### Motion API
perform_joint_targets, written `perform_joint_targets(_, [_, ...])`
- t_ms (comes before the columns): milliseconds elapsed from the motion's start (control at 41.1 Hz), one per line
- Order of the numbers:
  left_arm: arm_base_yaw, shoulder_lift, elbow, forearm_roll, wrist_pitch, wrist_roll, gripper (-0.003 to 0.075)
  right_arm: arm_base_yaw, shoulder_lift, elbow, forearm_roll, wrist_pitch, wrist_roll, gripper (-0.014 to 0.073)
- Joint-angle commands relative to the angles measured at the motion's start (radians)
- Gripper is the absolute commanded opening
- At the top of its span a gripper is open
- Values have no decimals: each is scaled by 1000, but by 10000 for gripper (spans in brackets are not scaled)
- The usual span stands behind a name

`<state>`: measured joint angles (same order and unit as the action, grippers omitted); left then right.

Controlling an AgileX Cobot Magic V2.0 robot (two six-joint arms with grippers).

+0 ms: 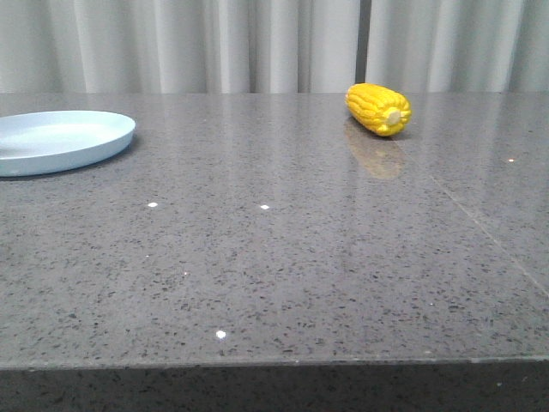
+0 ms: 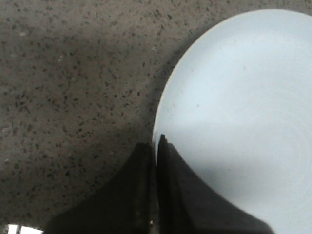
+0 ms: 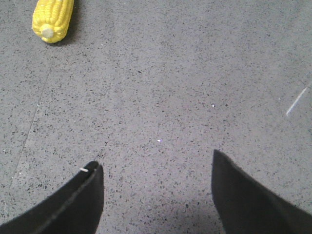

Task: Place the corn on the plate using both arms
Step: 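Lower the left gripper to the light blue plate's rim and push it toward the corn, then release the plate and lift the left gripper away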

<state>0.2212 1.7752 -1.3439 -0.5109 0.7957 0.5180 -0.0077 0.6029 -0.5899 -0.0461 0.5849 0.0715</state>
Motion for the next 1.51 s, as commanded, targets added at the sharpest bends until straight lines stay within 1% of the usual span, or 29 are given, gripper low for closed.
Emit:
perform_joint_targets(0, [-6,-44,-33,-24,-12,3,-20,-3,7,-34,-7,-65,-3,500])
perform_joint_targets(170, [-26,-78,-83,-62,25,5,-20,-3,7,-34,-7,-63,-3,500])
perform_joint_targets(268, [-69,-102,-135,-62,51,5,-20,-3,7,-34,-7,-63,-3,500])
perform_joint_targets(462, [-197,-112,-240,-71,116,5,-20,-3,7,-34,-7,-64,-3,500])
perform_joint_targets(535, [-256,-112,-248,-71,111,-6,-20,-3,7,-34,-7,-64,-3,500])
perform_joint_targets(681, [-353,-90,-248,-69,93,-72,-20,-3,7,-34,-7,-64,-3,500])
perform_joint_targets(851, [-443,-36,-248,-71,17,-158,-20,-3,7,-34,-7,-64,-3,500])
perform_joint_targets(1046, [-496,14,-247,-73,-49,-211,-20,-3,7,-34,-7,-65,-3,500])
perform_joint_targets(1240, [-521,59,-247,-73,-60,-211,-20,-3,7,-34,-7,-64,-3,500])
perform_joint_targets(1411, [-522,93,-245,-71,-51,-213,-19,-3,7,-34,-7,-63,-3,500])
perform_joint_targets(1484, [-522,93,-245,-71,-46,-213,0,-3,7,-34,-7,-64,-3,500])
